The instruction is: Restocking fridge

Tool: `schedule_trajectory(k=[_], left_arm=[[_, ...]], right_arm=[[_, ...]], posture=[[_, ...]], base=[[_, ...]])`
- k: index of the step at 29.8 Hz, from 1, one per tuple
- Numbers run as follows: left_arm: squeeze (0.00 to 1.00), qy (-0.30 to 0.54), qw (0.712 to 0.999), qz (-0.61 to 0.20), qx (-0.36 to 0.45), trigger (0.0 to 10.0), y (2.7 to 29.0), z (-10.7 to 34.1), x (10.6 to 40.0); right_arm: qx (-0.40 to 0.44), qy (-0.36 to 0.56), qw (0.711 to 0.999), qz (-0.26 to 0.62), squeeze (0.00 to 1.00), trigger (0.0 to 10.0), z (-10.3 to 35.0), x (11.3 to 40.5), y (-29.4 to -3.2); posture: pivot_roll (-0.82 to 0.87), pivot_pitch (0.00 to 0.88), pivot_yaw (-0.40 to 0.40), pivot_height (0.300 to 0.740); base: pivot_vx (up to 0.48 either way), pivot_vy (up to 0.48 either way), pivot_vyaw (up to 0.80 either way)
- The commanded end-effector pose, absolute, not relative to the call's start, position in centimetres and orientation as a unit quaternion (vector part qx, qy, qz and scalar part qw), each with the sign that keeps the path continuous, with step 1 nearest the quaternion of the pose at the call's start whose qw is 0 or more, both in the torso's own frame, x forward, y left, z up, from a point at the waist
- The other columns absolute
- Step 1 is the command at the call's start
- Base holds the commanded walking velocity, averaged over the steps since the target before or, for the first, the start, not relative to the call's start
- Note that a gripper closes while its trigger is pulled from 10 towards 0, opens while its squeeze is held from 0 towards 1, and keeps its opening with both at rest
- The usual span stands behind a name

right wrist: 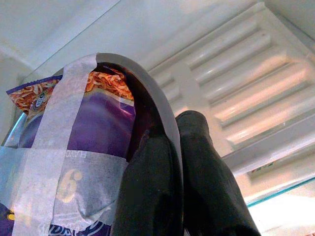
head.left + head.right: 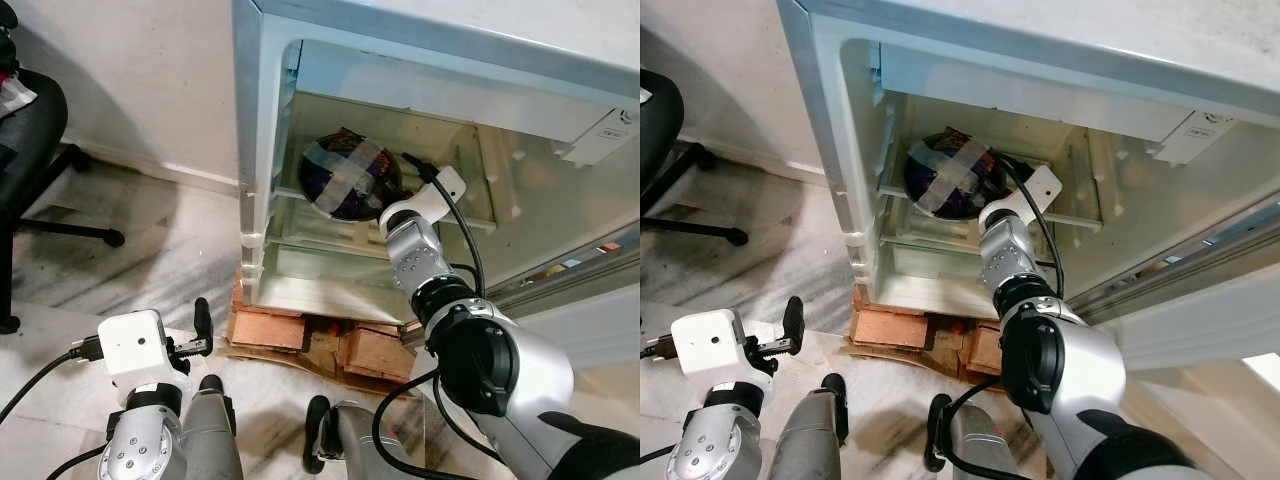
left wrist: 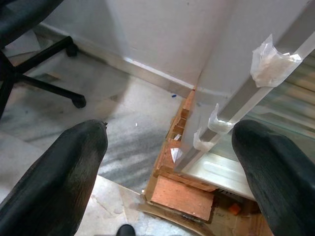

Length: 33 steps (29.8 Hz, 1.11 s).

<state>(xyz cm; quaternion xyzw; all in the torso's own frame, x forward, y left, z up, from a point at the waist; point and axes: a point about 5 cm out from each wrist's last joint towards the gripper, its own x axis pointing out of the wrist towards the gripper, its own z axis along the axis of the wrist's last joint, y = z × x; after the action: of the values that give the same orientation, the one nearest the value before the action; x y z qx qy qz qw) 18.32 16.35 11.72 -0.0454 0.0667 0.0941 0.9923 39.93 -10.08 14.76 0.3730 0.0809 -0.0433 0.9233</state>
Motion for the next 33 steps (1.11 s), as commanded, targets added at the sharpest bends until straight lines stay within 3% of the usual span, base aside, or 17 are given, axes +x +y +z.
schedule_trajectory(k=[1, 11, 12, 23, 33], left_arm=[[0.0, 0.084, 0.991, 0.091, -0.047, 10.0, 16.2, 11.0, 18.0], [0.0, 0.094, 0.992, 0.076, -0.037, 10.0, 16.7, 10.7, 17.9], [0.0, 0.096, 0.992, 0.075, -0.034, 10.0, 16.9, 10.5, 18.0], [0.0, 0.089, 0.995, 0.036, -0.027, 10.0, 16.1, 9.8, 20.5], [0.0, 0.085, 0.996, 0.02, -0.024, 10.0, 16.1, 9.4, 21.4]], right_arm=[[0.377, 0.088, 0.921, -0.047, 1.0, 10.0, 14.0, 39.6, -10.4], [0.354, 0.074, 0.932, -0.006, 1.0, 10.0, 14.1, 39.7, -10.6], [0.349, 0.075, 0.934, -0.002, 0.03, 10.0, 13.8, 39.6, -11.0], [0.327, 0.047, 0.944, -0.01, 0.0, 10.0, 11.5, 38.1, -14.6], [0.337, 0.061, 0.938, -0.047, 0.0, 10.0, 8.6, 35.4, -16.1]], posture=[[0.33, 0.271, -0.168, 0.74], [0.3, 0.23, -0.15, 0.74], [0.3, 0.223, -0.148, 0.74], [0.24, 0.121, -0.117, 0.74], [0.21, 0.079, -0.095, 0.74]], base=[[0.0, 0.0, 0.0], [0.0, 0.0, 0.0], [0.0, 0.0, 0.0], [0.0, 0.0, 0.0], [0.0, 0.0, 0.0]])
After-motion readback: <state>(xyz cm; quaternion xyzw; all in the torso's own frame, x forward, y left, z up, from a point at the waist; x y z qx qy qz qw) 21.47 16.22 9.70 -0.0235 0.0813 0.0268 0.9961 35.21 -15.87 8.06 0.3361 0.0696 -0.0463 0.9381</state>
